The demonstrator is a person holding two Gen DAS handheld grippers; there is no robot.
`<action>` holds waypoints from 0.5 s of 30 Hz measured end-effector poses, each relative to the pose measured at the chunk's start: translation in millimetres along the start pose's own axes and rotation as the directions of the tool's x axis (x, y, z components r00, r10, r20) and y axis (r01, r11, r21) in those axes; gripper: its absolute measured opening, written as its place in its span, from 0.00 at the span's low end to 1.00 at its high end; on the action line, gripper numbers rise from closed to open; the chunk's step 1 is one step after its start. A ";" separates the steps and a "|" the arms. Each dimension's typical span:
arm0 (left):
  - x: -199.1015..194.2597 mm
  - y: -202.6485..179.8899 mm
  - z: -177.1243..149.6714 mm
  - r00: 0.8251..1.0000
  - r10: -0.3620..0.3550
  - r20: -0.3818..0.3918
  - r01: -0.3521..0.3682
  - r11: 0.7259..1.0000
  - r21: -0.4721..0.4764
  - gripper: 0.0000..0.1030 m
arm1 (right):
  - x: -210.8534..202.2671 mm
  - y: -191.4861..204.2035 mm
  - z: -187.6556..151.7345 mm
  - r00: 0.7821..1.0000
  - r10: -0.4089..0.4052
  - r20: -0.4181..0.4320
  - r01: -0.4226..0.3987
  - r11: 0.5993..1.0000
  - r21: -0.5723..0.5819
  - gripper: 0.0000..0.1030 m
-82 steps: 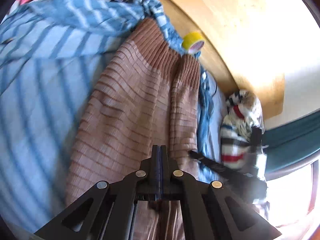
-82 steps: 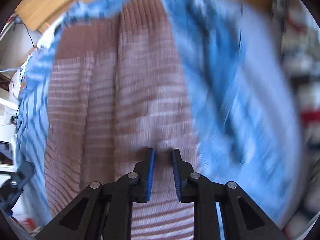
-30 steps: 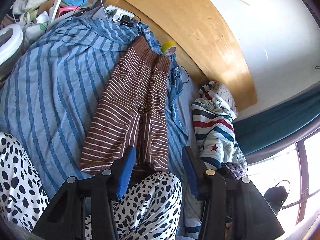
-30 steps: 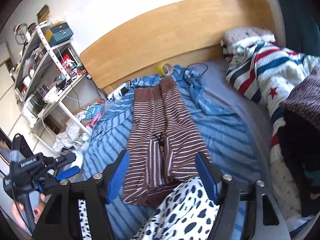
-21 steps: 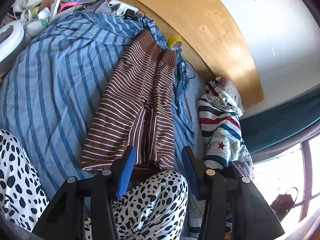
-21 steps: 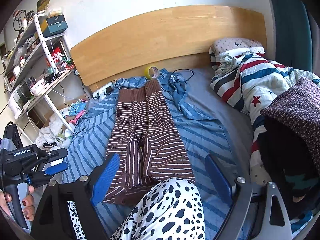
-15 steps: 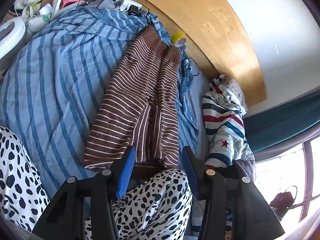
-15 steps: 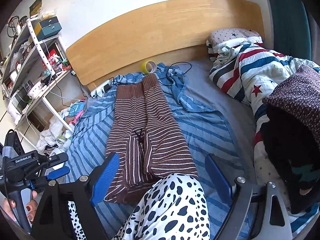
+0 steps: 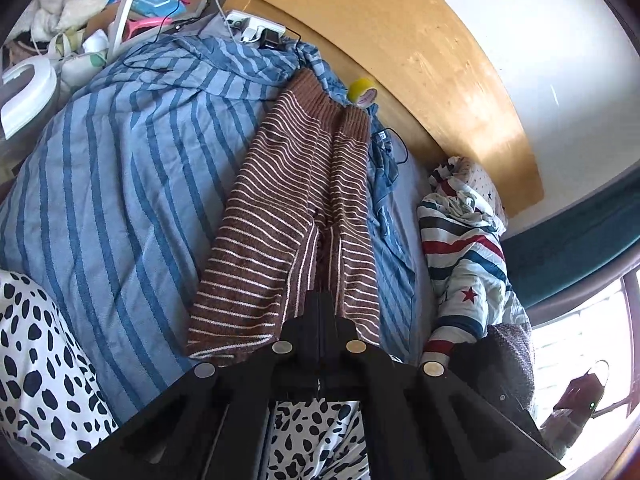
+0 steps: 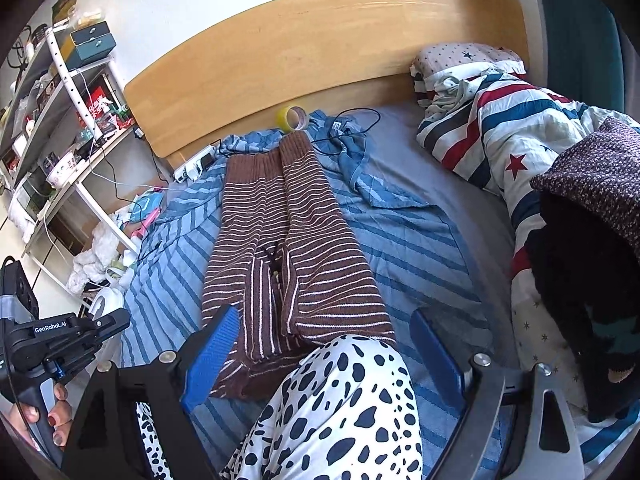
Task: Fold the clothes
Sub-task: 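Lift both tools back from the folded cardigan strip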
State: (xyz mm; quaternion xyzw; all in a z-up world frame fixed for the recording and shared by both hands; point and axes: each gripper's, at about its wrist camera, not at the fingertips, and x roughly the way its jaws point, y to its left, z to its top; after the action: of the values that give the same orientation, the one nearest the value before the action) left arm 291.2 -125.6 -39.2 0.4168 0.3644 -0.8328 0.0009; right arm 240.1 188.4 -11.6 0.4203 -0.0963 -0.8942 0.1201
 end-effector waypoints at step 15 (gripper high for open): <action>26.4 20.8 -6.9 0.992 -0.022 -0.125 0.000 0.985 -0.174 0.67 | 12.7 -9.3 -2.2 0.997 0.052 -0.062 -0.048 0.998 0.050 0.87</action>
State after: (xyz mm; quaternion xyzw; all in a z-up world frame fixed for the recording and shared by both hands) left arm 285.1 -128.7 -72.8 0.4651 0.4372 -0.7697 0.0097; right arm 232.7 193.3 -24.8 0.4489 -0.1248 -0.8744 0.1351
